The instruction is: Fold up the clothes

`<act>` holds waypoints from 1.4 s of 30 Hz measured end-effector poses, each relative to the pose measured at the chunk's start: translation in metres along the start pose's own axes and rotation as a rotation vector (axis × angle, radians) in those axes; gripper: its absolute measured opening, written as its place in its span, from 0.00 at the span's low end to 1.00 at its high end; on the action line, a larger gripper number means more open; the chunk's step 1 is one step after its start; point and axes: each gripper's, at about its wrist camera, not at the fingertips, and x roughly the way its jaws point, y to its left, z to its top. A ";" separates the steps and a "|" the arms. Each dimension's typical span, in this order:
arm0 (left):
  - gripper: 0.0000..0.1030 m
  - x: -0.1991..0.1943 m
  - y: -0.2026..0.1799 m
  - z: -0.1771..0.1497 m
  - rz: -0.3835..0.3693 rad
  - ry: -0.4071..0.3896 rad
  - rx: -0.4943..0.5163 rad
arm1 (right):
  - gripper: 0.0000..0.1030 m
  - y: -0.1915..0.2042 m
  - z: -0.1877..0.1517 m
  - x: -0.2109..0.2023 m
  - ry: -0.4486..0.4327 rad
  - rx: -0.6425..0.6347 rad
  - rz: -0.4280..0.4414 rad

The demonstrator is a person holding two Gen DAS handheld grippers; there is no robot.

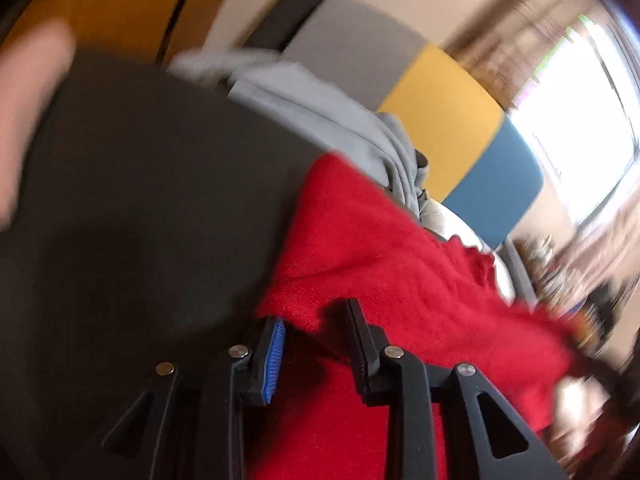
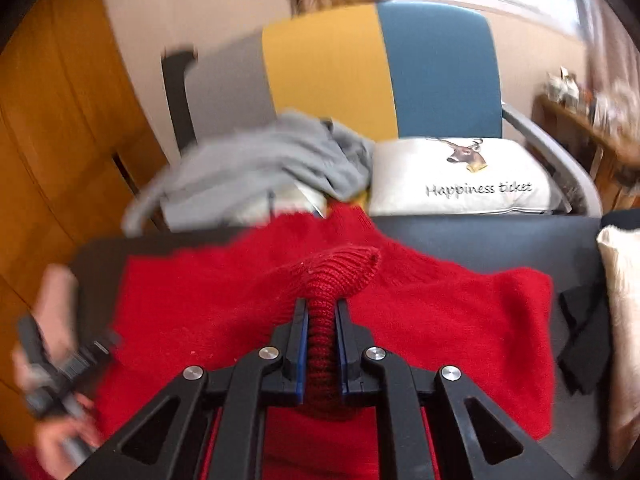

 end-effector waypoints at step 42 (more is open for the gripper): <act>0.27 0.014 -0.081 -0.013 0.166 0.056 0.401 | 0.40 -0.019 -0.028 0.013 -0.015 0.007 -0.188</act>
